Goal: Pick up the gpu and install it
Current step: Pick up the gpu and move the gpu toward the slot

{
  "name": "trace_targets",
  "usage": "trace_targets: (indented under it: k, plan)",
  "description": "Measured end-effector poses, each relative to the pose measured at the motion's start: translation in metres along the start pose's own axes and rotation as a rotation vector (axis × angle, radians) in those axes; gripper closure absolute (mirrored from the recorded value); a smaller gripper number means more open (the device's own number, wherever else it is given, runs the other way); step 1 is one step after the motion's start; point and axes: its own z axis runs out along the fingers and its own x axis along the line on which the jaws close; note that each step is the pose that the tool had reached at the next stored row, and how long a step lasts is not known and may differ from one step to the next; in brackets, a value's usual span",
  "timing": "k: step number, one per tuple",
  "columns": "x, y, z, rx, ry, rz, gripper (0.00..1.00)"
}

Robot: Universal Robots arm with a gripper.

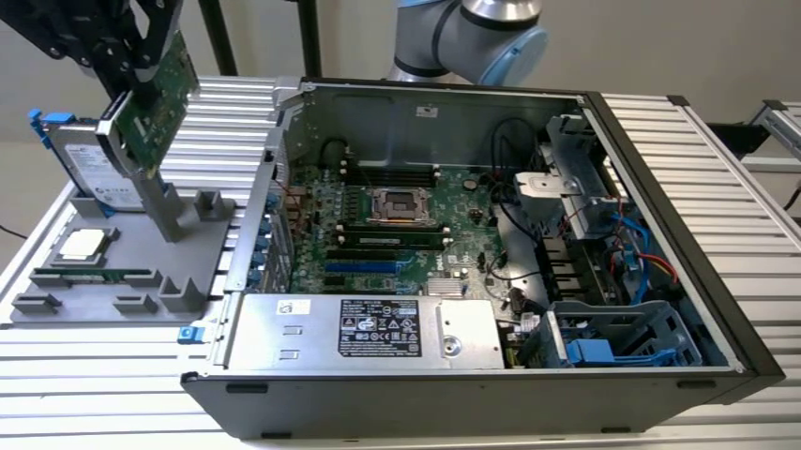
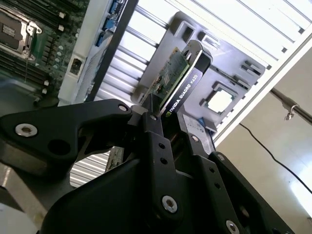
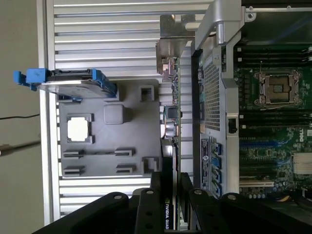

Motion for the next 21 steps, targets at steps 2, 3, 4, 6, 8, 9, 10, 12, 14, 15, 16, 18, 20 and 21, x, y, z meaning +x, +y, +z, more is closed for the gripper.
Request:
trace_targets:
  k: [2, 3, 4, 6, 8, 9, 10, 12, 14, 15, 16, 18, 20, 21]
  plan:
    - [-0.0031, 0.0001, 0.0000, 0.0000, 0.0004, 0.000, 1.00]
    - [-0.0044, 0.0002, 0.0000, 0.0000, 0.0005, 0.000, 1.00]
    - [-0.0056, 0.0002, 0.0001, 0.0000, 0.0005, 0.000, 1.00]
    - [-0.0080, 0.0003, 0.0001, 0.0000, 0.0005, 0.000, 1.00]
    - [-0.0105, 0.0004, 0.0001, 0.0000, 0.0005, 0.000, 1.00]
    - [-0.0118, 0.0005, 0.0001, 0.0000, 0.0006, 0.000, 1.00]
    - [-0.0131, 0.0005, 0.0002, 0.0000, 0.0006, 0.000, 1.00]
    - [-0.0153, 0.0006, 0.0002, 0.0000, 0.0006, 0.000, 1.00]
    - [-0.0175, 0.0007, 0.0002, 0.0000, 0.0005, 0.000, 1.00]
    - [-0.0188, 0.0008, 0.0002, 0.0000, 0.0006, 0.000, 1.00]
    - [-0.0198, 0.0008, 0.0002, 0.0001, 0.0006, 0.000, 1.00]
    - [-0.0222, 0.0009, 0.0003, 0.0000, 0.0005, 0.000, 1.00]
    - [-0.0245, 0.0010, 0.0003, 0.0000, 0.0005, 0.000, 1.00]
    - [-0.0257, 0.0011, 0.0003, 0.0000, 0.0005, 0.000, 1.00]
